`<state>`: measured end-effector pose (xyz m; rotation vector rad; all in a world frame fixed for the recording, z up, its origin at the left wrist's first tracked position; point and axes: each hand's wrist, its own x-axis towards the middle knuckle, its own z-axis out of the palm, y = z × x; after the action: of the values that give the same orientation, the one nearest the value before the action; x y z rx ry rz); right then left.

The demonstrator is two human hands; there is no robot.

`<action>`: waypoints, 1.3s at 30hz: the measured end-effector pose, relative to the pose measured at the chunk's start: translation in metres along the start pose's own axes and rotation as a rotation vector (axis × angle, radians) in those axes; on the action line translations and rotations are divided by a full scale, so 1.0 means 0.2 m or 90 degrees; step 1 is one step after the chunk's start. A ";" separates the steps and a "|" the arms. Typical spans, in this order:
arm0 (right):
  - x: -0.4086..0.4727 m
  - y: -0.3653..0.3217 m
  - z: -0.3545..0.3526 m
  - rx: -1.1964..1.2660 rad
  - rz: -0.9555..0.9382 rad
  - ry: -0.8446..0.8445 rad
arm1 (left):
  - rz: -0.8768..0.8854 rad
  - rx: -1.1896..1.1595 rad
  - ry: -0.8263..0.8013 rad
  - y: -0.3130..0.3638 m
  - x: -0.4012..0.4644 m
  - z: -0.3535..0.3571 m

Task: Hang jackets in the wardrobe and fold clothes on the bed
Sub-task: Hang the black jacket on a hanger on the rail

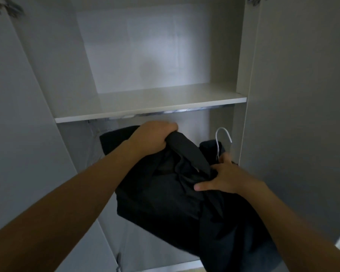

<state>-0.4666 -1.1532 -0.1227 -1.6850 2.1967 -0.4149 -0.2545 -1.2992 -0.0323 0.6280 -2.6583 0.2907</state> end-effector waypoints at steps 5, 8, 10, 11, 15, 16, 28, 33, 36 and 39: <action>0.02 0.01 0.06 -0.003 0.000 0.160 | 0.017 0.027 -0.093 0.05 0.01 0.05; 0.00 0.03 0.09 -0.042 -0.059 0.182 | -0.024 -0.033 -0.134 0.04 -0.01 0.09; -0.01 0.01 0.11 -0.092 -0.096 0.165 | -0.033 -0.084 -0.144 0.06 -0.01 0.10; -0.01 0.00 0.12 -0.097 -0.113 0.164 | -0.033 -0.101 -0.144 0.07 0.00 0.11; -0.02 -0.06 0.12 -0.017 -0.084 0.104 | -0.031 -0.146 -0.119 0.14 0.05 0.11; -0.02 -0.07 0.12 0.011 -0.073 0.074 | -0.030 -0.150 -0.117 0.15 0.07 0.10; 0.10 -0.05 0.12 0.181 0.016 0.374 | -0.024 -0.095 -0.196 0.20 0.13 0.05; 0.10 0.04 0.06 0.244 0.053 0.399 | -0.148 -0.087 -0.279 0.09 -0.02 0.17; 0.10 0.10 0.06 0.194 0.017 0.312 | -0.149 -0.053 -0.193 0.08 -0.07 0.22; 0.07 0.16 0.05 0.205 -0.012 0.151 | -0.087 0.023 -0.127 0.08 -0.03 0.22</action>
<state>-0.4928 -1.1587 -0.1473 -1.5466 2.1301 -0.9613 -0.2720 -1.2951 -0.0758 0.8885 -2.7854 0.2494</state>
